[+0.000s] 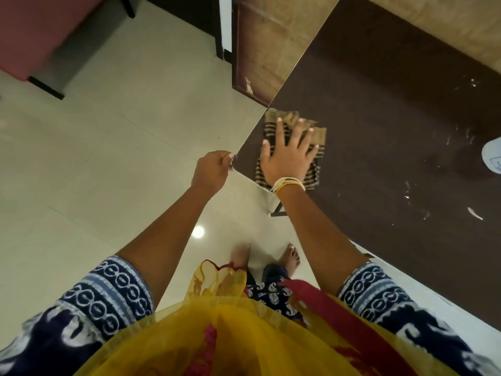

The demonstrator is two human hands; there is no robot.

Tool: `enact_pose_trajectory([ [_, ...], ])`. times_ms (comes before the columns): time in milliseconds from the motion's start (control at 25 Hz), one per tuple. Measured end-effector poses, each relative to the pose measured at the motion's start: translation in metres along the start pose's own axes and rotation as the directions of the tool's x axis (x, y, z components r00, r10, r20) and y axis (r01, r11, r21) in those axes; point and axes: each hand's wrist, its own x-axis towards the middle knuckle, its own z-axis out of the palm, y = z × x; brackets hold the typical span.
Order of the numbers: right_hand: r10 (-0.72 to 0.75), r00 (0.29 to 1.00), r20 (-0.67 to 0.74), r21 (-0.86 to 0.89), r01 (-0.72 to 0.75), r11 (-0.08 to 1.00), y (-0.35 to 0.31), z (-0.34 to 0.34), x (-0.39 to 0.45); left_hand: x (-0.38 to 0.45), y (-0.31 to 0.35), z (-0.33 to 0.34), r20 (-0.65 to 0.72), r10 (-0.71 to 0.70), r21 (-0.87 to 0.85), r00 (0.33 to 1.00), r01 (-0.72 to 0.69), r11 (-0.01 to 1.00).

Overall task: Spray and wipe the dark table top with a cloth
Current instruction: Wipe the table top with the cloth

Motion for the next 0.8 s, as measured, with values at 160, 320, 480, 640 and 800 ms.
enact_pose_trajectory([
  [160,-0.169,0.985,-0.017,0.016,0.169,0.985,0.036,-0.005,-0.004,-0.006,0.010,0.008,-0.026,0.123,0.198,0.992,-0.115,0.973],
  [320,0.249,0.965,-0.085,0.104,-0.240,0.965,0.148,-0.023,-0.002,-0.017,0.024,0.021,-0.053,0.358,0.432,0.932,-0.302,0.850],
  [480,0.557,0.829,-0.039,0.161,-0.545,0.823,0.210,-0.035,-0.021,-0.034,0.039,0.041,0.023,0.436,0.618,0.899,-0.356,0.701],
  [640,0.510,0.860,-0.024,0.159,-0.500,0.851,0.139,-0.030,-0.006,-0.047,0.050,0.060,0.155,0.479,0.623,0.864,-0.462,0.631],
  [800,-0.147,0.988,0.037,-0.001,0.147,0.989,0.082,-0.016,-0.005,-0.059,0.053,0.069,0.183,0.437,0.659,0.881,-0.440,0.610],
])
